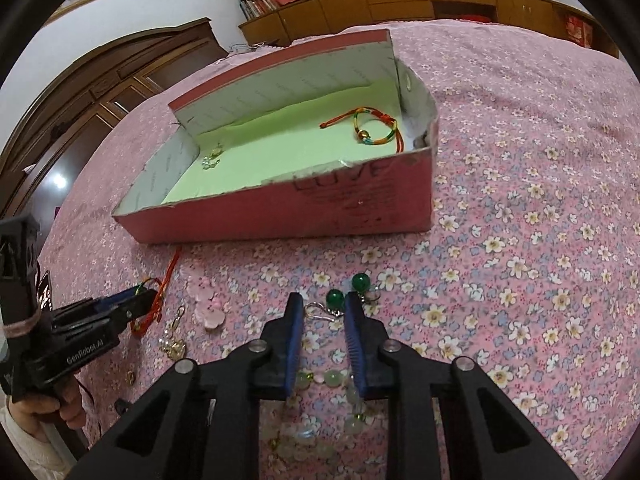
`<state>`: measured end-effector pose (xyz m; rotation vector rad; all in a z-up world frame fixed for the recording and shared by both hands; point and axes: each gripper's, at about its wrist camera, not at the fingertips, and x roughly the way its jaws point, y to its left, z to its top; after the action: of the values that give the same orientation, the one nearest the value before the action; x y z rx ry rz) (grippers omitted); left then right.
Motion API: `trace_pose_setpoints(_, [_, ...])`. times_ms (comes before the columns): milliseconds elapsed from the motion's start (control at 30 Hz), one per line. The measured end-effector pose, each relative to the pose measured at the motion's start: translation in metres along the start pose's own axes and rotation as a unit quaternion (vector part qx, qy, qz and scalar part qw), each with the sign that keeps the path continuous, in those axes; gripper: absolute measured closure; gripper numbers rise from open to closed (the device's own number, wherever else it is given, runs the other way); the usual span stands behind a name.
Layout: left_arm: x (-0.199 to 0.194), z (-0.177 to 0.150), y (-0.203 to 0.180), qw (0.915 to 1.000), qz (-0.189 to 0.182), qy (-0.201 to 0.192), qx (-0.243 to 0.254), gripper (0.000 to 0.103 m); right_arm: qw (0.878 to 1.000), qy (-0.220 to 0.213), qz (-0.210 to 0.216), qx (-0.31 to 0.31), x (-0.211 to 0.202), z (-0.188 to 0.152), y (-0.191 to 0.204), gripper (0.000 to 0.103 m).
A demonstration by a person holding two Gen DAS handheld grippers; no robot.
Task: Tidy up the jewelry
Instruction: 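Grasp the rainbow bracelet with red tassel with the left tool while the right grasps a green-bead earring, then carry the rainbow bracelet with the left tool while the right carries the green earring into the box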
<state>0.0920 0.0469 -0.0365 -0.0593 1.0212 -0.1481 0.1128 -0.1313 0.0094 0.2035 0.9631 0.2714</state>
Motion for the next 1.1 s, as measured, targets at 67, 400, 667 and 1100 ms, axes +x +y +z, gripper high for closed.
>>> trace_pose_setpoints(67, [0.004,0.001,-0.001,1.0000,-0.001,0.004,-0.002,0.084,1.000,0.001,-0.001,0.004,0.003,0.000,-0.001,0.082])
trace_pose_setpoints(400, [-0.001,-0.006,-0.002,0.9999,-0.012,-0.009,0.006,0.103,1.000,-0.011,0.003,-0.004,0.000,-0.004,0.000,0.082])
trace_pose_setpoints(667, [-0.020,-0.011,-0.002,0.9993,-0.027,-0.026,0.004,0.103,0.999,-0.023,0.020,-0.020,-0.013,-0.010,0.004,0.083])
trace_pose_setpoints(1100, [-0.066,-0.004,-0.006,0.9960,-0.046,-0.077,0.005,0.103,0.996,-0.064,0.036,-0.054,-0.048,-0.013,0.018,0.083])
